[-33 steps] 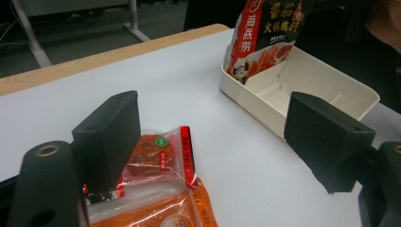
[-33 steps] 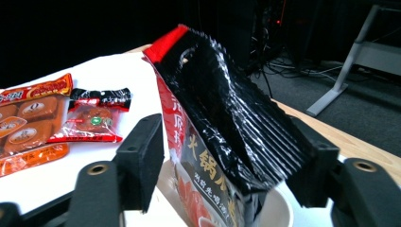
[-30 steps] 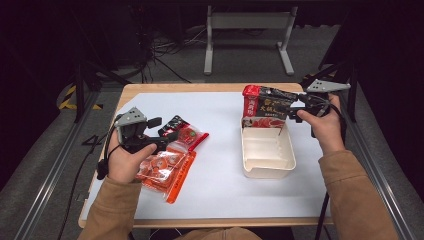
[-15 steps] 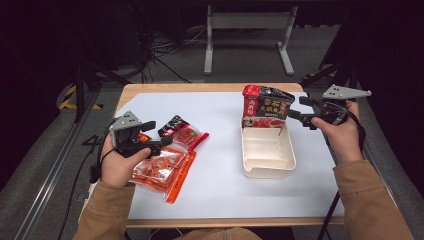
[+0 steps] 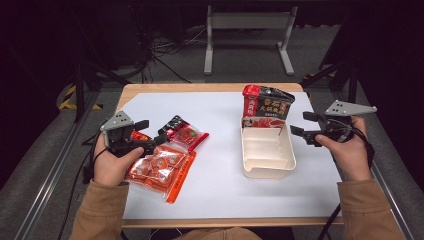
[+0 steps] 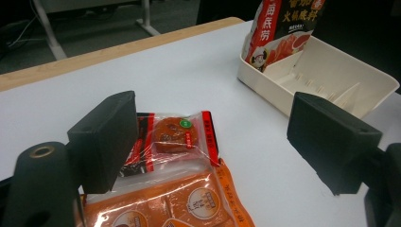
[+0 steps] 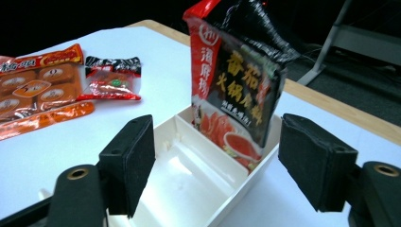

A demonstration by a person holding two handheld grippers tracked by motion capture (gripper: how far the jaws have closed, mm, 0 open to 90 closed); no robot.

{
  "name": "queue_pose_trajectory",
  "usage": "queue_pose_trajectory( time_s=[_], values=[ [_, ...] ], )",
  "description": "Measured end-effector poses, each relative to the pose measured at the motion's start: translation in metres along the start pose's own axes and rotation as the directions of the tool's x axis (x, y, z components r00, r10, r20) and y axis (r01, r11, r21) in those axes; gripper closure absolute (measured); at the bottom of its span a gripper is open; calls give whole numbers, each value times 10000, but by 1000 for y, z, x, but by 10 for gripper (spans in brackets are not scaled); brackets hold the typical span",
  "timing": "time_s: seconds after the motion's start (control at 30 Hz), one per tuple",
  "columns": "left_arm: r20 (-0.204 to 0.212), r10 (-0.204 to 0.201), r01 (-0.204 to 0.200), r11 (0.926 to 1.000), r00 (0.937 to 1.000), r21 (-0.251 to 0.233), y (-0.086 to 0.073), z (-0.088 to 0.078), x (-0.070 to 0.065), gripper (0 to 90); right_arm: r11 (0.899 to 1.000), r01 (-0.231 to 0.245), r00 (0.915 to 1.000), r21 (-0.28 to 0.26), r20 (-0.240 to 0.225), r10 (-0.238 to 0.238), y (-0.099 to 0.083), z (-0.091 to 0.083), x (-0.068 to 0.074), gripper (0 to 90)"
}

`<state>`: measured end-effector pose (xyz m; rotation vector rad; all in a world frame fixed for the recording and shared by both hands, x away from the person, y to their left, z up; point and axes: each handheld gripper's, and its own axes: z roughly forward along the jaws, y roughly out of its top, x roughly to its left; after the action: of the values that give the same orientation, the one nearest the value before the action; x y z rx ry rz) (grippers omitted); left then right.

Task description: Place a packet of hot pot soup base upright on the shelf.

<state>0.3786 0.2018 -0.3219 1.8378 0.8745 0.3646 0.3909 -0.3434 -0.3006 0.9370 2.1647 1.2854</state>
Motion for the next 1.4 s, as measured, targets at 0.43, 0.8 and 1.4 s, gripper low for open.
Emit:
queue_pose_trajectory(
  time_s=[0.43, 0.8, 1.4],
  values=[
    [-202, 151, -152, 9998, 9997, -96, 0, -10, 8, 164, 9998, -169, 9997, 110, -188, 171, -12, 5, 5, 273],
    [-551, 164, -162, 9999, 9983, 30, -4, -17, 21, 165, 9998, -110, 9995, 162, -279, 115, -17, 5, 6, 273],
    [-1500, -64, 39, 9999, 9887, -164, -28, -27, 46, 189, 10000, -38, 9992, 58, -393, 40, -18, 8, 6, 274]
  ],
)
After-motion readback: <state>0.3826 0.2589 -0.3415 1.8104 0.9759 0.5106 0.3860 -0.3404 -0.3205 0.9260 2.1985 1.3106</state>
